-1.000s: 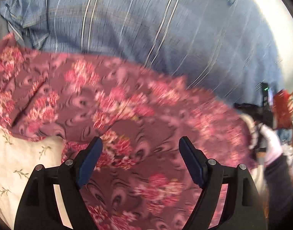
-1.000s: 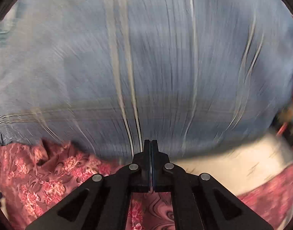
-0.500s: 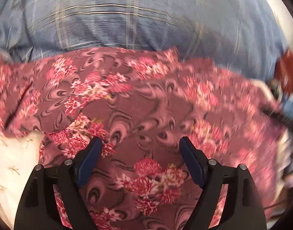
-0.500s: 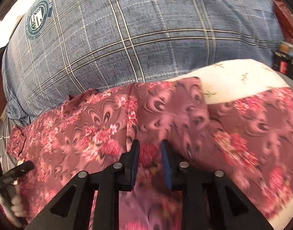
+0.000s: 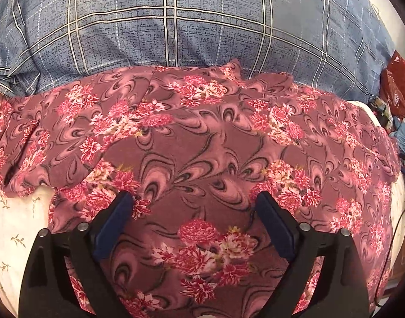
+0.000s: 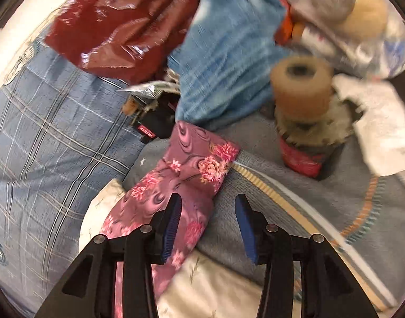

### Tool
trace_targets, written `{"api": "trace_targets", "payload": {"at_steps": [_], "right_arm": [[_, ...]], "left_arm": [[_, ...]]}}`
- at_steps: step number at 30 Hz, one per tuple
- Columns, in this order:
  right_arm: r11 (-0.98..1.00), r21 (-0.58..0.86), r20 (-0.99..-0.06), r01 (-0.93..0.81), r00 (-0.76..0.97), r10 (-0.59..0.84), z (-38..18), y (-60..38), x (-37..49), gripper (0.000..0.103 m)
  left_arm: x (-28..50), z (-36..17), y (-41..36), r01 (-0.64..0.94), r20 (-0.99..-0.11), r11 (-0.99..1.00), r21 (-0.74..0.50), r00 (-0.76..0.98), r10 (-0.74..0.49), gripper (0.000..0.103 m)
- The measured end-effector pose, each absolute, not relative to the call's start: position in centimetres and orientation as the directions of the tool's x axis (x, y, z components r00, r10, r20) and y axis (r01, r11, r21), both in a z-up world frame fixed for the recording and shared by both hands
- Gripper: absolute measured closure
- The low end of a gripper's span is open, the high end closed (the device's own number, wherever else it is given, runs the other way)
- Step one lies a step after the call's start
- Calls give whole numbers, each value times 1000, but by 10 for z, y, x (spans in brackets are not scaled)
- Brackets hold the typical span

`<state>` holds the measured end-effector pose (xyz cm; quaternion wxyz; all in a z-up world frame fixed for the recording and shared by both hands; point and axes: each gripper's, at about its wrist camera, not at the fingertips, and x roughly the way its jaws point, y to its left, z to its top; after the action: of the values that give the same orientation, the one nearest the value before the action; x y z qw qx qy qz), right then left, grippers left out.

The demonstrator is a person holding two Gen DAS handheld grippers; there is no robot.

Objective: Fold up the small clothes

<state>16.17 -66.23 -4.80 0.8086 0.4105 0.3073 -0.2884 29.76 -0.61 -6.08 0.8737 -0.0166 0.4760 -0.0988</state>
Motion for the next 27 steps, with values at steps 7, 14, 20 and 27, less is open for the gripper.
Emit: {"api": "trace_targets", "payload": {"at_steps": [7,14,20,27], "right_arm": [[520,480,-713,706,660,-238,-54,-664,210,89],[644,459,-579,611,756,-305,29,-621,192,92],[787,456,-522,416,841,-142,83,-539,190,92],[867,466,-549,176,826,127,75,-394,230,92]], "left_arm": [[300,-61,-9,167,-826,976,-138,524,-207,3],[303,-52,5,131,-824,960,-246,493,-278,3],[305,-40,26,74,-820,945,-319,479,-314,4],[302,-21,54,61,-793,907,-416,465,-394,4]]}}
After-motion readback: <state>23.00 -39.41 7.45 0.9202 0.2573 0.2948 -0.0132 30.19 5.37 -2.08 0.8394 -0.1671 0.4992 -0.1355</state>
